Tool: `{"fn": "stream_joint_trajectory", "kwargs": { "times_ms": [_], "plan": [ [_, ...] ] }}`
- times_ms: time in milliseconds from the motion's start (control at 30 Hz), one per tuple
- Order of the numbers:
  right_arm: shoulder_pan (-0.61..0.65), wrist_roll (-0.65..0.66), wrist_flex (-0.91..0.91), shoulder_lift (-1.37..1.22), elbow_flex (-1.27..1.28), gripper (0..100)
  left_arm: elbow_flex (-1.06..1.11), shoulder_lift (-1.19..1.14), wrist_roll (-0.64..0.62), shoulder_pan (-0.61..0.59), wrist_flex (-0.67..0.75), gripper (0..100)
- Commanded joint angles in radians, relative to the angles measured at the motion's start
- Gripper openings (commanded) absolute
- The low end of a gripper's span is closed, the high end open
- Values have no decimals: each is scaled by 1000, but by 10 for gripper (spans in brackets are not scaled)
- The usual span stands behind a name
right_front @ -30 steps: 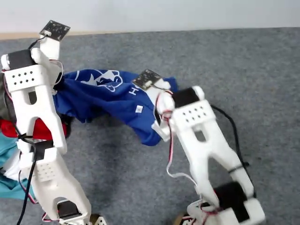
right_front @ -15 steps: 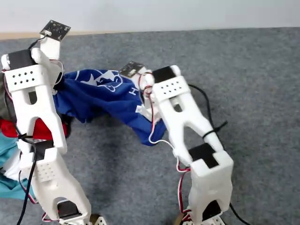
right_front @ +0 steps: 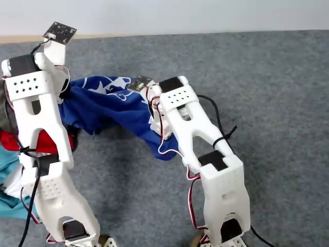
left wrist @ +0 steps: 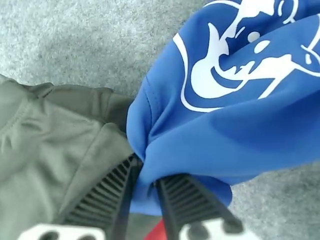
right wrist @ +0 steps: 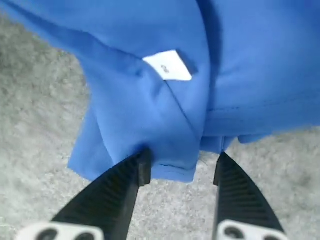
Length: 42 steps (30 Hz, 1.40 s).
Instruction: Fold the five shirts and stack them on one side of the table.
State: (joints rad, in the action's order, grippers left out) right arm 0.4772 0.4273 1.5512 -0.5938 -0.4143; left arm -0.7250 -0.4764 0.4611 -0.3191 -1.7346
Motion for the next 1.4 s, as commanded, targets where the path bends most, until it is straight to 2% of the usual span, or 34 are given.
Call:
{"fn": "stream_joint_trajectory", "kwargs": {
  "times_ms": [0, 233, 433, 733, 967, 1167, 1367],
  "plan": [
    [13, 11, -15, 2, -52, 220, -5, 51, -15, -3, -20, 5],
    [24, 6, -4, -21, -52, 203, -5, 51, -15, -3, -20, 5],
    [22, 11, -5, -13, -52, 10, -5, 51, -15, -6, -20, 5],
    [-76, 12, 94, 157, -63, 10, -16, 66, -18, -5, -20, 5],
    [-191, 12, 84, 397, -63, 10, -19, 239, -31, 18, -18, 5],
    [-286, 12, -16, 581, -63, 10, -21, 420, -86, 72, -17, 6],
    [-335, 12, -125, 776, -63, 9, -19, 600, -91, 118, 17, 6]
  ]
}}
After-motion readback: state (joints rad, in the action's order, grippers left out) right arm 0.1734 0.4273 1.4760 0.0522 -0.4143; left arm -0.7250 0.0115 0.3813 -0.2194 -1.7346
